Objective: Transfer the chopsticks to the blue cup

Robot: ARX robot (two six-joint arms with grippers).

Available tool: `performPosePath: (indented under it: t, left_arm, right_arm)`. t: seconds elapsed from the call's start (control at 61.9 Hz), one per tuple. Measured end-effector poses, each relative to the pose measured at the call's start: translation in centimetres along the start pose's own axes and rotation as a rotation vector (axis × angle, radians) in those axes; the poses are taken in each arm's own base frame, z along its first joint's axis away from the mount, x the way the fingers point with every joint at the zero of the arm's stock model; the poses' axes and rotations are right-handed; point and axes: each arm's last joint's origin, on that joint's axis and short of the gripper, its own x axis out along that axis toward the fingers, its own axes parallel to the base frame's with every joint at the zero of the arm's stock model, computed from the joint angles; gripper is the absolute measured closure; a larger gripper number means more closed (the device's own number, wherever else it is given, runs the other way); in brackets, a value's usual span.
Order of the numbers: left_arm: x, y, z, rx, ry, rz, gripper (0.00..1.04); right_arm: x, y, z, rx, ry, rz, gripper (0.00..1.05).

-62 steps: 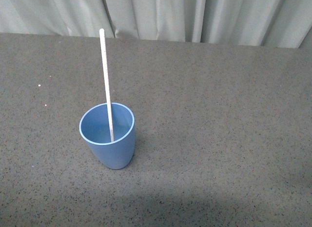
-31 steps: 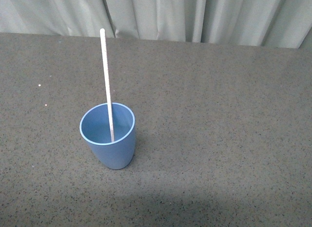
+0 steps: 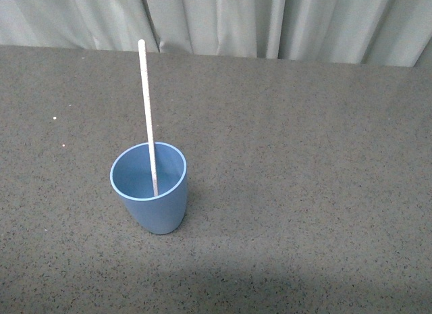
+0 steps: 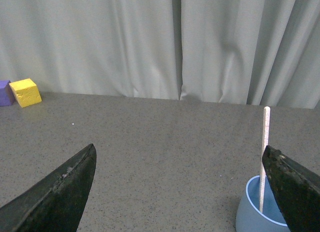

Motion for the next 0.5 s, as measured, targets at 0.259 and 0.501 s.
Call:
performPosePath:
  t: [0.259, 0.501]
  left_arm:
    - [0.0, 0.0, 0.0, 0.0, 0.0, 0.0, 0.07]
    - [0.0, 0.0, 0.0, 0.0, 0.0, 0.0, 0.07]
  right_arm:
    - [-0.6, 0.0, 0.0, 0.0, 0.0, 0.0, 1.04]
    - [-1.6, 0.0, -0.5, -0.001, 0.027, 0.003, 1.04]
